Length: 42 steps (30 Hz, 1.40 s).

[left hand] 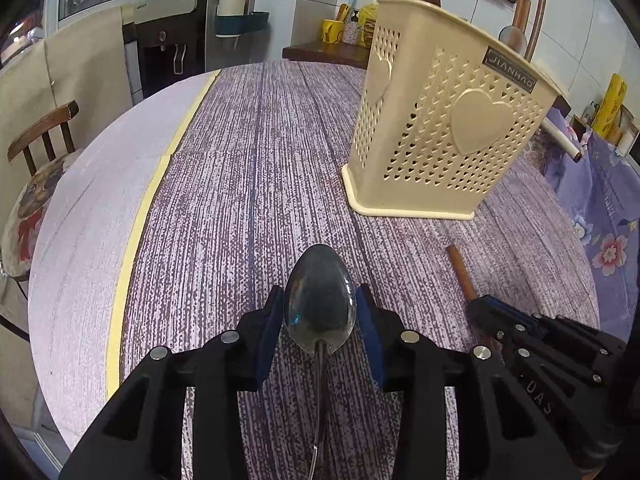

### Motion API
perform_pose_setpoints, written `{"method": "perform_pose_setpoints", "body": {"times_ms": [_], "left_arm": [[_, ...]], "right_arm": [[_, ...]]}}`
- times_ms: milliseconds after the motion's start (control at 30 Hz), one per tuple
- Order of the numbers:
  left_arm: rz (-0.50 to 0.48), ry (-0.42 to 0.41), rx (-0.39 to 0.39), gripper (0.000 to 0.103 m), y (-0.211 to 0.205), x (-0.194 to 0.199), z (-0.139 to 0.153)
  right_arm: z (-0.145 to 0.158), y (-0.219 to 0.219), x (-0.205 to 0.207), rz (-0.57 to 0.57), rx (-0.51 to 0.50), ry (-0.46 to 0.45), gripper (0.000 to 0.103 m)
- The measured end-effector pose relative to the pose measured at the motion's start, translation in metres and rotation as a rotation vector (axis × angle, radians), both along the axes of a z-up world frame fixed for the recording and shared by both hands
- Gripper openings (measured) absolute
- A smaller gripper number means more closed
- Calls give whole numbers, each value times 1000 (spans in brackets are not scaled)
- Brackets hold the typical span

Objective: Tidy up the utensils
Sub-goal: 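Close the left tool on the metal spoon handle while the right tool holds the wooden chopstick, then lift the metal spoon and wooden chopstick and carry both toward the cream holder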

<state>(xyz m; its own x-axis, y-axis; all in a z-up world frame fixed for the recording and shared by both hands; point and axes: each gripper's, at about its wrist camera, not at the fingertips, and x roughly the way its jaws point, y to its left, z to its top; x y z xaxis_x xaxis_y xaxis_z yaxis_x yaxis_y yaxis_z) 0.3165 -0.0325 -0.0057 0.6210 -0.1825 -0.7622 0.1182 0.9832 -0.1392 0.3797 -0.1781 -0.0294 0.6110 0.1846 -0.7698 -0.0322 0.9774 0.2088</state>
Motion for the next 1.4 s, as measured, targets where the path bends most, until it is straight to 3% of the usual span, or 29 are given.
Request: {"method": "perform_pose_setpoints", "body": {"times_ms": [500, 733, 1400], "left_arm": [[-31, -96, -105, 37, 1, -13, 42], [-31, -107, -135, 37, 1, -12, 49], [-52, -236, -122, 37, 7, -38, 94]], "right_arm": [[53, -16, -31, -4, 36, -151, 8], [63, -18, -37, -16, 39, -172, 8], [120, -24, -75, -17, 42, -336, 7]]}}
